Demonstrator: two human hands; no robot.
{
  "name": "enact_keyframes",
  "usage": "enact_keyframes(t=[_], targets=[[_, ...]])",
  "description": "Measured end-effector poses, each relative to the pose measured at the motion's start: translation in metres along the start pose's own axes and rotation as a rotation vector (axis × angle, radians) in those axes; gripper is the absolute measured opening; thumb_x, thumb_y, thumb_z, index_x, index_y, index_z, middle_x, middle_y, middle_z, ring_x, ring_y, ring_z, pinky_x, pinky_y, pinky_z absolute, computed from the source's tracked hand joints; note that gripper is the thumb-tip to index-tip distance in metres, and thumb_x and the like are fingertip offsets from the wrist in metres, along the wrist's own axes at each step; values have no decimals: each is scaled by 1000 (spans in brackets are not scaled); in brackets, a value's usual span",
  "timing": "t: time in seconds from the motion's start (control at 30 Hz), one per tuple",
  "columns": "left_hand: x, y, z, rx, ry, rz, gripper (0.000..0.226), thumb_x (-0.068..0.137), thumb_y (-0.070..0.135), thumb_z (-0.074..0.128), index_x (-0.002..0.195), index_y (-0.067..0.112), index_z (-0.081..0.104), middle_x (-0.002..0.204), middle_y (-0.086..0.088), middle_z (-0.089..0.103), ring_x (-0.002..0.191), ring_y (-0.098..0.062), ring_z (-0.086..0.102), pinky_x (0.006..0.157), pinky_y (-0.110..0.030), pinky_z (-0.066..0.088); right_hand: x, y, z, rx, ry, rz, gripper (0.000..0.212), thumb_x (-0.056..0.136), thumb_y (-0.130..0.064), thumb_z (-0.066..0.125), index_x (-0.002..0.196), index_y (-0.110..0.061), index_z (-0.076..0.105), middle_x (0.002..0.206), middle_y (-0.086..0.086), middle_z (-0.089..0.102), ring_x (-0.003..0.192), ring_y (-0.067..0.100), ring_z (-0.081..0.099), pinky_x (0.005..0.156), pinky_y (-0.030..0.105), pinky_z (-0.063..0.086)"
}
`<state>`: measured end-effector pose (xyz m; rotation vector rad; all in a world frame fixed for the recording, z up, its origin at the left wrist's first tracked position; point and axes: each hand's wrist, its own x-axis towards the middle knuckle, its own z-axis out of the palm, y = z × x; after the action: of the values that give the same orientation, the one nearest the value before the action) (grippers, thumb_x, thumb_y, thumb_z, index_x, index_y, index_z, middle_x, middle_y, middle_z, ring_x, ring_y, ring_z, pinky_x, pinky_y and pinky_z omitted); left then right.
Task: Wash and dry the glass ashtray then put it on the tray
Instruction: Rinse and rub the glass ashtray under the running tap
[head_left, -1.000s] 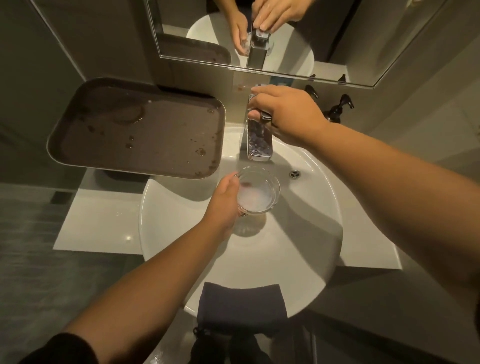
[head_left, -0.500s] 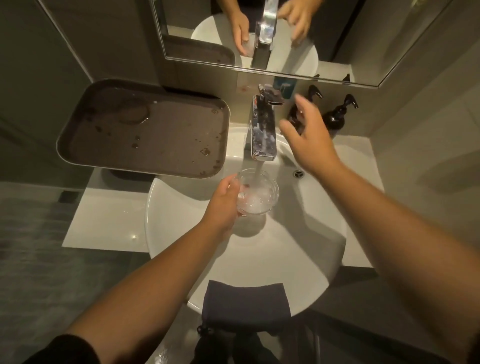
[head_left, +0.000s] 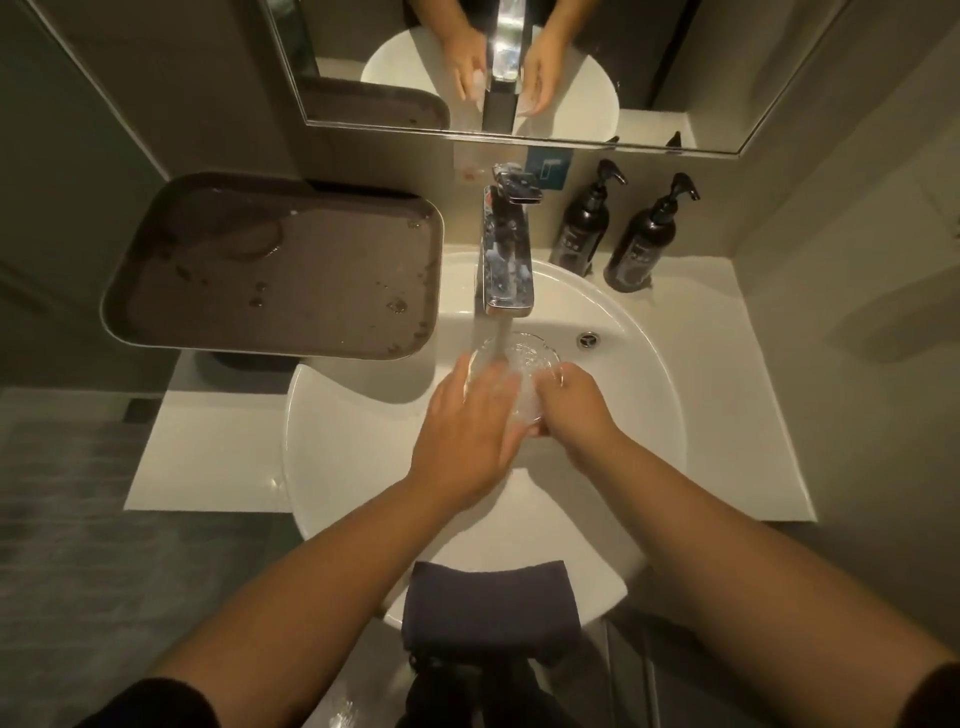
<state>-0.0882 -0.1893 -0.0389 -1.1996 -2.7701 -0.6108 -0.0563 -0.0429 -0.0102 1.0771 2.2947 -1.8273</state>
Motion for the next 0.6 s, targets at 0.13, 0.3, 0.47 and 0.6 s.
enact_keyframes(t=[0.13,0.3,0.47,0.6], targets=[[-6,-38,-3,350,-182,328,44,89,35,61,126,10,61,135,-13,59,140,-40,36,113,-62,27,6,1,-4,-77,-7,-41,31,88,-6,37,67,-5,59,59,11,54,50,22,53,49,40,55],[-6,-25,-7,116,-285,430,39,82,23,56,117,7,59,110,-13,62,101,-32,60,78,-43,52,11,5,3,-144,0,-53,31,86,-8,37,57,-12,47,52,8,47,44,21,49,53,46,56],[4,-48,-17,432,-257,411,41,77,18,69,116,10,64,122,-13,63,120,-32,57,94,-49,47,13,2,1,-186,-16,-78,29,84,-9,39,57,-14,44,53,7,46,46,23,49,49,46,55],[-3,-29,-12,236,-401,406,48,86,32,58,129,12,53,131,-12,54,119,-30,52,95,-42,44,22,0,-8,-182,-63,-21,19,95,-14,45,80,-7,56,70,10,55,57,25,55,48,35,51]])
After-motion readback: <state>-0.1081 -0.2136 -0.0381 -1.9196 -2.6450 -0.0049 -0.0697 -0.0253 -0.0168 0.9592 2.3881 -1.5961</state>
